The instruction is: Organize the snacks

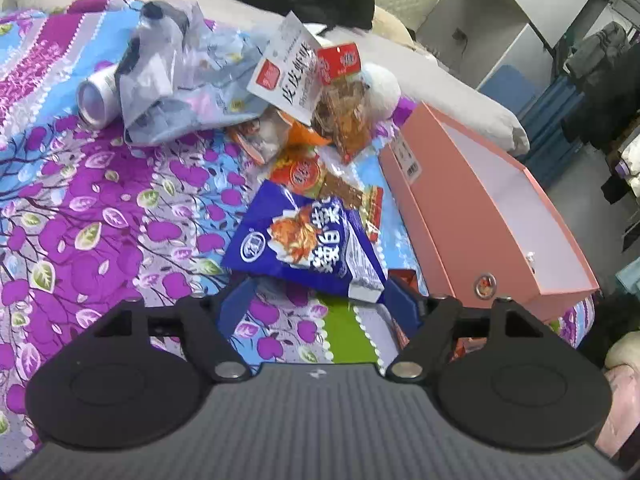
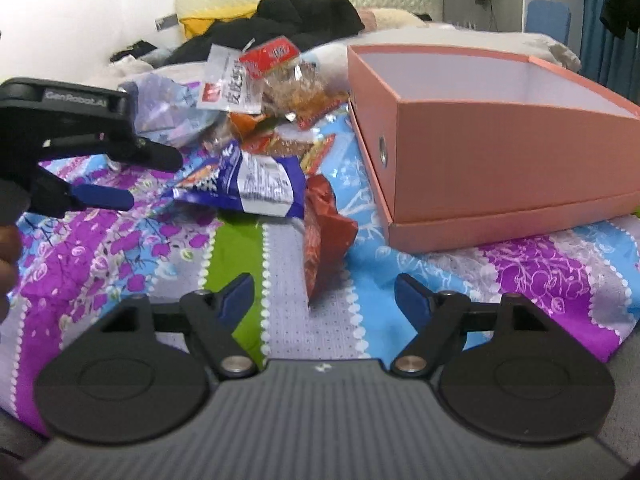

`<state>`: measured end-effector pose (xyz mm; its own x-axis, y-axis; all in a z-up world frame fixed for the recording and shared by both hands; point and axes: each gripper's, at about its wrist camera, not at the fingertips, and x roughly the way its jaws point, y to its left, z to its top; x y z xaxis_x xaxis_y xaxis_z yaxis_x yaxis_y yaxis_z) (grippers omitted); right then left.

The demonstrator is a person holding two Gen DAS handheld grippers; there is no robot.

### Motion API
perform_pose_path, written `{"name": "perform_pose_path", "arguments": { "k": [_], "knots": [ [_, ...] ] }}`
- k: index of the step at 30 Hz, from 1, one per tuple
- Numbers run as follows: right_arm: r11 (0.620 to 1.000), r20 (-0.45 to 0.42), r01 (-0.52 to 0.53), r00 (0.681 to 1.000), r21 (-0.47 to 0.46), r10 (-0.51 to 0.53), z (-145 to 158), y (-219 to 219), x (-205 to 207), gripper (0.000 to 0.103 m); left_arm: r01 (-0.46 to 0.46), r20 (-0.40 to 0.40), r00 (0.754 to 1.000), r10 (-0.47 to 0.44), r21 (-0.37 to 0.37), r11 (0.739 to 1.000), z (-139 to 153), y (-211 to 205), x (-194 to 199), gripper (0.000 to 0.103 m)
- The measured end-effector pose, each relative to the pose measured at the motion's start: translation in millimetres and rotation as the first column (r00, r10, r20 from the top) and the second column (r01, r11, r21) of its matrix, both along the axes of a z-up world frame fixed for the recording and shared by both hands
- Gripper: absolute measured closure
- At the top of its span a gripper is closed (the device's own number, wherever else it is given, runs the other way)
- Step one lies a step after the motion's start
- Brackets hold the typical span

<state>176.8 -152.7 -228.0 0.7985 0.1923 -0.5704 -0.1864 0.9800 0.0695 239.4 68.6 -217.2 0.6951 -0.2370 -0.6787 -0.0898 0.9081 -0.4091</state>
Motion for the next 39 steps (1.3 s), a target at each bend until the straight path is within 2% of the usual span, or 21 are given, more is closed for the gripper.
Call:
{"name": "perform_pose_path", "arguments": {
  "k": [6,11,18,24,25,28,32,37,39],
  "knots": [
    [0.996,0.087,-0.086,0.992,-0.027,0.088,3.8,9.7,-4.5,0.024,-0.028,-0.014,0.999,0.029,0.050,0.998,1.7,2.7,6.7,0.012],
    [0.991,0.096,-0.127,0.987,-0.031,0.129,2.6,16.6,3.9,0.024,-0.015,-0.024,1.000,0.017,0.081,0.997,5.9,-0.3,21.7,0.007],
    [0.991,0.102,-0.091,0.990,-0.098,0.101,-10.0,19.1,21.0,0.025,0.043,-0.027,0.999,-0.040,0.109,0.993,5.9,-17.6,47.8,0.005],
    [0.997,0.070,-0.051,0.996,-0.056,0.055,-22.6,7.2,37.6,0.026,0.097,-0.065,0.994,-0.090,0.121,0.988,-12.0,-35.9,75.0,0.006],
    [0.997,0.069,-0.053,0.996,-0.048,0.056,-24.0,6.2,38.8,0.031,0.102,-0.067,0.993,-0.094,0.133,0.986,-14.1,-39.5,78.3,0.006],
    [0.998,0.082,-0.056,0.995,-0.033,0.058,-28.2,5.8,40.8,0.034,0.119,-0.085,0.991,-0.106,0.165,0.979,-21.0,-48.1,88.1,0.006],
    [0.997,0.074,-0.067,0.995,-0.034,0.069,-33.9,6.1,43.1,0.045,0.130,-0.102,0.989,-0.108,0.234,0.964,-28.6,-58.4,97.6,0.006],
    [0.996,0.084,-0.065,0.994,-0.055,0.070,-38.0,4.2,43.1,0.057,0.127,-0.158,0.983,-0.091,0.240,0.962,-44.8,-55.8,107.2,0.010],
    [0.996,0.085,-0.071,0.994,-0.050,0.075,-38.8,2.1,43.0,0.059,0.108,-0.157,0.985,-0.076,0.207,0.972,-49.0,-50.7,107.4,0.012]
  ]
}}
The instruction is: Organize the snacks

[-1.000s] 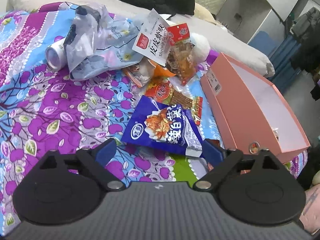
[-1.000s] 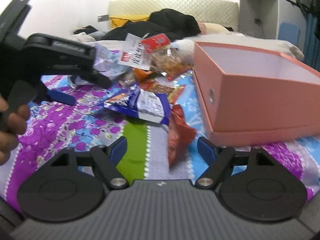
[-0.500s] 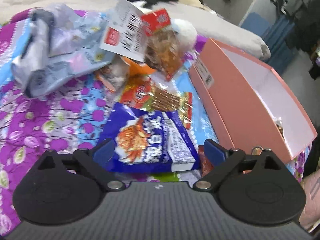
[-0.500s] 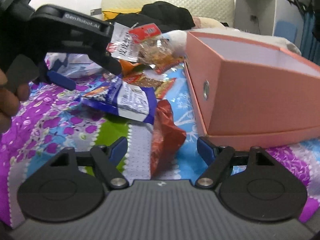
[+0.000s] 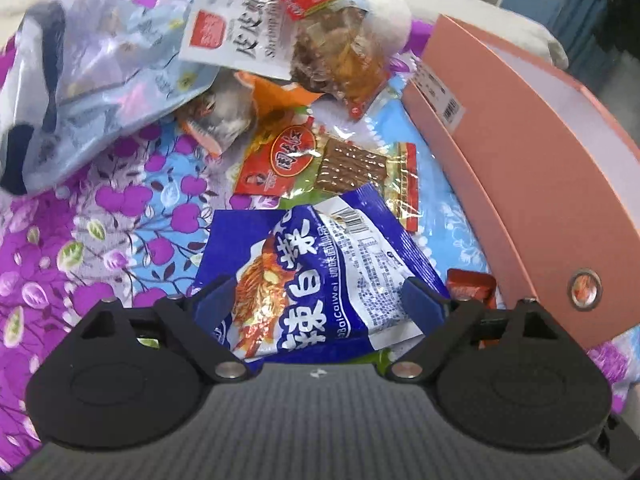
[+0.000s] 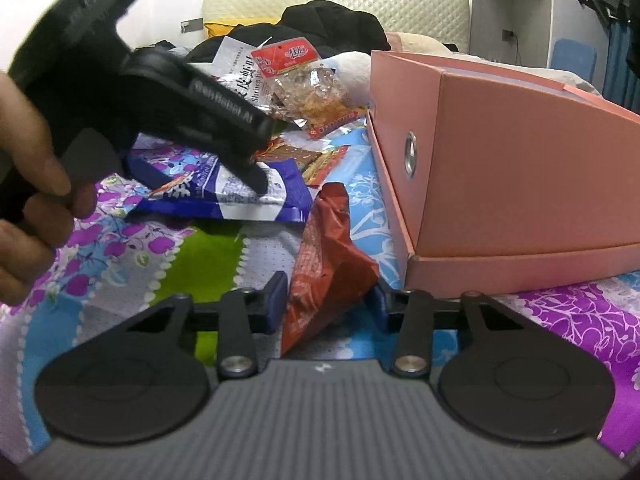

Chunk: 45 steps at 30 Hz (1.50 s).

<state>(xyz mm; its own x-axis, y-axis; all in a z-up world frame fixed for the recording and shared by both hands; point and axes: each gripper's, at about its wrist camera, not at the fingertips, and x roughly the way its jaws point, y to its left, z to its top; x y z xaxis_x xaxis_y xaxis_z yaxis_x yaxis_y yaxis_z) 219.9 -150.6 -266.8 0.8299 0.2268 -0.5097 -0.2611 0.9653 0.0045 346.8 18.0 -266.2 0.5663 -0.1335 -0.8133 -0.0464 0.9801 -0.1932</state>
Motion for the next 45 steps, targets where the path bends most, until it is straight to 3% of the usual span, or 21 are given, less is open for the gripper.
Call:
{"name": "perform_pose_path", "arguments": {
  "k": [2,6,8,10,12,24,31,45],
  "knots": [
    [1.000,0.005,-0.004,1.000,-0.005,0.004,-0.2,-0.4,-0.9,0.063,-0.010,0.009,1.000,0.010,-0.012,1.000,-1.4,3.1,-2.1,0.017],
    [1.000,0.001,-0.002,1.000,-0.001,0.002,0.5,-3.6,-2.0,0.068,-0.029,0.026,0.999,0.030,-0.035,0.999,4.1,8.2,-8.7,0.041],
    [1.000,-0.001,-0.001,1.000,-0.004,0.001,1.1,-4.1,-1.3,0.071,-0.033,0.025,0.999,0.035,-0.041,0.999,7.8,9.7,-11.0,0.046],
    [1.000,-0.003,0.009,1.000,-0.015,-0.009,1.4,-4.9,-0.1,0.082,-0.037,0.031,0.999,0.038,-0.040,0.998,10.6,10.2,-14.3,0.050],
    [1.000,-0.010,0.007,1.000,-0.005,-0.007,1.5,-7.8,1.3,0.083,-0.049,0.038,0.998,0.050,-0.042,0.998,12.6,11.4,-19.6,0.054],
    [0.999,-0.039,0.016,0.999,-0.048,-0.018,10.2,-8.8,-3.5,0.085,-0.103,0.071,0.992,0.106,-0.053,0.993,31.3,27.4,-73.0,0.062],
    [1.000,-0.084,0.011,0.996,-0.020,-0.012,21.9,-13.1,-13.7,0.085,-0.142,0.080,0.986,0.147,-0.068,0.988,36.2,37.9,-115.3,0.062],
    [0.998,-0.113,-0.024,0.993,-0.065,0.017,34.3,-2.3,-26.4,0.086,-0.147,0.076,0.984,0.159,-0.139,0.979,40.6,42.4,-153.3,0.064]
  ]
}}
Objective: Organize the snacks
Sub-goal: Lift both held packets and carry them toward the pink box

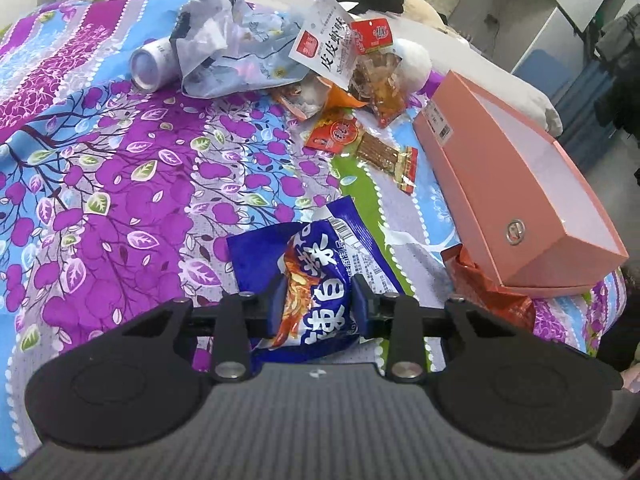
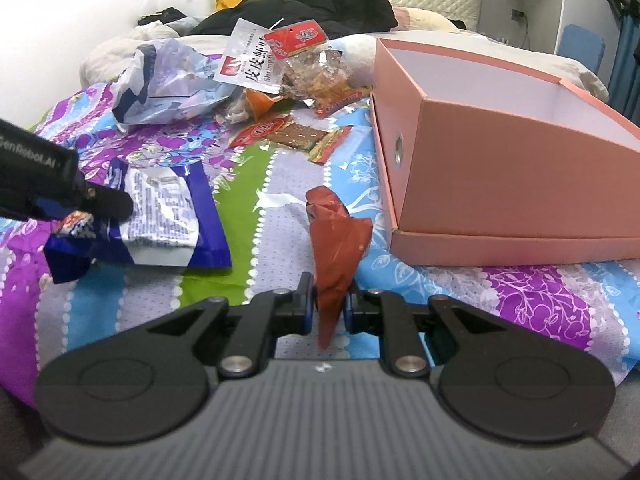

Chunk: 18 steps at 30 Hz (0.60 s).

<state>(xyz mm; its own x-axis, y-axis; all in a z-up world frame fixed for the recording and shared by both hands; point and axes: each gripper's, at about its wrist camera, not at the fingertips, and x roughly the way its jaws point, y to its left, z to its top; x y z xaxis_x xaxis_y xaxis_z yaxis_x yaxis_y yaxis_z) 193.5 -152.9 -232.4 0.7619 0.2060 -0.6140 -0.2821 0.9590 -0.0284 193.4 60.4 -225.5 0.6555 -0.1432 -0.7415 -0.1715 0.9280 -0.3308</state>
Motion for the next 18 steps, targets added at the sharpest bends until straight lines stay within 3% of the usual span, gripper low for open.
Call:
{"name": "perform_pose_path", "arguments": {
  "k": [3,12,18],
  "knots": [
    [1.000,0.007,-0.003,1.000,-0.005,0.003,8.0,1.7,-0.8,0.086,-0.002,-0.009,1.000,0.001,-0.038,0.999,3.8,1.0,-1.0,0.064],
    [0.999,0.079,-0.004,0.997,0.044,0.001,66.2,-6.1,0.7,0.086,0.065,0.046,0.997,-0.064,-0.009,0.998,46.5,-12.8,16.8,0.064],
    [1.000,0.207,-0.016,0.978,0.024,0.011,106.2,-12.9,11.4,0.085,0.078,0.120,0.990,-0.076,-0.020,0.997,88.0,-25.3,43.1,0.064]
  ]
}}
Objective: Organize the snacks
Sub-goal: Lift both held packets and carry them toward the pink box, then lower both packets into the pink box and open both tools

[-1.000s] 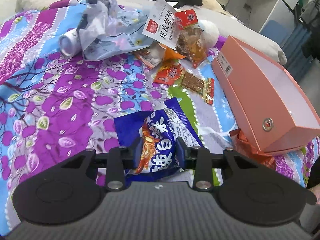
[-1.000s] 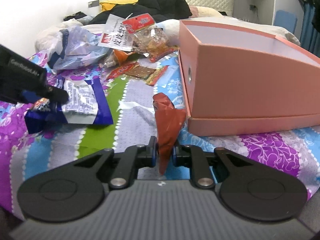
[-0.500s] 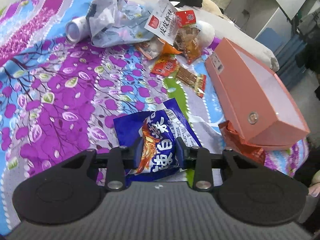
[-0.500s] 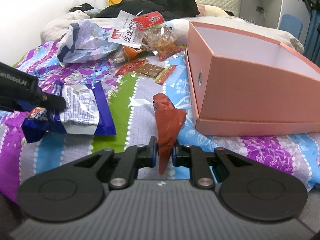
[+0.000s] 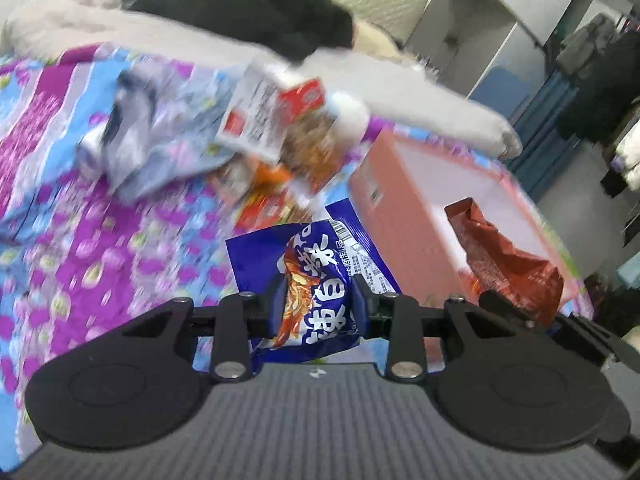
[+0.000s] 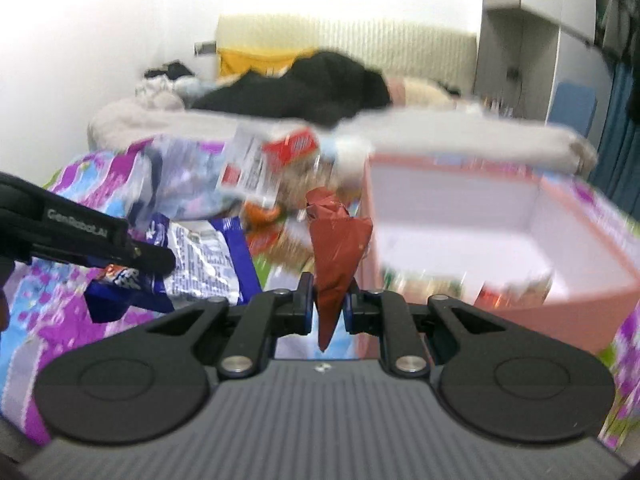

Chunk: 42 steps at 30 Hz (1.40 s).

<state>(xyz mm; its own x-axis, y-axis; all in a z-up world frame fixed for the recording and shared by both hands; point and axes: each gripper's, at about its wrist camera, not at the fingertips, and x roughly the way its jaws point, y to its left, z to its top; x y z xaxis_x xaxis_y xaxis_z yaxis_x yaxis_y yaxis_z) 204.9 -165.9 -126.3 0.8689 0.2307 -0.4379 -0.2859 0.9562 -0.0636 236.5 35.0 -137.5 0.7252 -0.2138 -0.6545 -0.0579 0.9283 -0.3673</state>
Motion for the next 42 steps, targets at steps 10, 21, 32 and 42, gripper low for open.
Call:
{"name": "perform_pose_path", "arguments": {
  "k": [10,21,32,42],
  "knots": [
    [0.996,0.146,0.086,0.985,0.027,-0.089,61.8,-36.0,42.4,0.086,0.042,0.158,0.987,-0.043,0.009,0.999,85.5,-27.8,55.7,0.064],
    [0.977,0.094,0.208,0.973,0.044,-0.211,83.5,-104.6,100.8,0.085,0.170,0.138,0.976,-0.169,0.004,0.985,95.9,-103.6,119.0,0.064],
    [0.953,-0.163,0.298,0.944,0.054,-0.286,13.5,-163.2,139.4,0.085,0.231,-0.038,0.973,-0.230,0.021,0.973,34.2,-149.1,173.5,0.064],
    [0.958,-0.251,0.275,0.936,0.083,-0.247,-25.9,-173.0,140.5,0.046,0.243,-0.053,0.969,-0.240,0.054,0.968,14.8,-169.3,172.1,0.017]
  ]
}}
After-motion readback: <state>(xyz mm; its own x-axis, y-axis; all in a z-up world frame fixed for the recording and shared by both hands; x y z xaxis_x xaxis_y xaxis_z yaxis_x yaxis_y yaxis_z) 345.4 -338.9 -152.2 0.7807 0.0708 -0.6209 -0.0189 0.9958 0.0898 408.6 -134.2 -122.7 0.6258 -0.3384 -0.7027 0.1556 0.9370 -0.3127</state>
